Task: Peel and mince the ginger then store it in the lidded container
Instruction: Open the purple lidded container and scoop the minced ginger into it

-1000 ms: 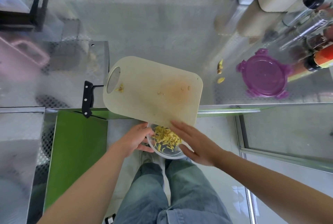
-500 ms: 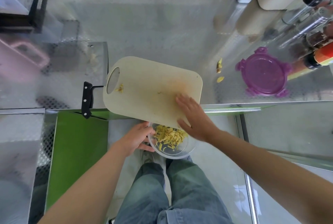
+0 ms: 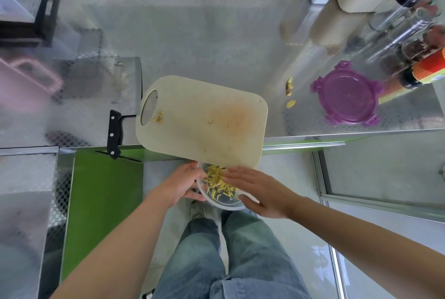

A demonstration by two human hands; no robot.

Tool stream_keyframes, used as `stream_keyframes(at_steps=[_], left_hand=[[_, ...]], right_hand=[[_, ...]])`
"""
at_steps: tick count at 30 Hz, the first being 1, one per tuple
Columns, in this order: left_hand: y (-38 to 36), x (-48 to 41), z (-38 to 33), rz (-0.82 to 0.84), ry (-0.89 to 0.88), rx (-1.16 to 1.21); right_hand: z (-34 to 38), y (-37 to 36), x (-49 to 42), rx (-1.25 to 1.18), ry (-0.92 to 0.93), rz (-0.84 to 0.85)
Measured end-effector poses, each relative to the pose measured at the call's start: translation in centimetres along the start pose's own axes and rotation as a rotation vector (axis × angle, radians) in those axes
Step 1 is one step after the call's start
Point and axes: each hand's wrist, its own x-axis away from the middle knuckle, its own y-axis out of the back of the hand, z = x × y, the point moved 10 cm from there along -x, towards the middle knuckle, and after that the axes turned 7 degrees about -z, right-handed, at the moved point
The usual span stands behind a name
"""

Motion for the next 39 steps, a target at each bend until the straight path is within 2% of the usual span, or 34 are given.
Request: stream_keyframes(at_steps=[1,3,5,7,9,11,13,16,19,24,30,37,39], left_hand=[[0.0,0.0,0.0,-0.004,0.002,-0.001],[0.0,-0.1,0.1,-0.006,0.008,-0.003],[0.0,-0.1,0.1,-0.006,0.006,-0.007],[0.2,-0.2,0.1,-0.011,-0.001,-0.006],[0.2,-0.2,0.0,-0.012,-0.009,-0.002],[0.1,-0.2,-0.1,-0.014,-0.014,-0.006],[0.1,-0.1,0.0,-0.017,-0.015,-0.017],[0.1,0.0,-0.1,-0.018,-0.012,-0.028],[0.0,0.1,-0.2,-0.010,-0.013,-0.032],[-0.1,0.2,-0.4,0.018,-0.036,-0.042],[0.0,0.6,-1.2,0.027,-0.070,-0.065],[-0.4,0.6,-1.7,0.038,-0.079,-0.076],[-0.5,0.8,-1.7,0.051,-0.079,-0.074]], right_hand=[[0.1,0.3,0.3,-0.025,-0.003,-0.025],[-1.1,1.5,0.4,-0.048,-0.133,-0.126],[-1.6,1.7,0.6,-0.073,-0.208,-0.150],[0.1,0.6,0.8,-0.087,-0.109,-0.067],[0.7,0.2,0.8,-0.078,-0.070,-0.063],[-0.9,1.1,0.6,-0.057,-0.192,-0.155],[-1.3,1.4,0.4,-0.062,-0.256,-0.175],[-0.7,1.7,-0.3,-0.057,-0.207,-0.176],[-2.8,2.4,-1.7,0.072,-0.229,-0.236],[-6.0,3.4,-4.2,0.204,-0.255,-0.239],[-8.4,5.5,-6.2,0.199,-0.255,-0.262],[-10.4,6.7,-8.2,0.120,-0.390,-0.233],[-9.6,7.2,-7.9,0.115,-0.370,-0.293]])
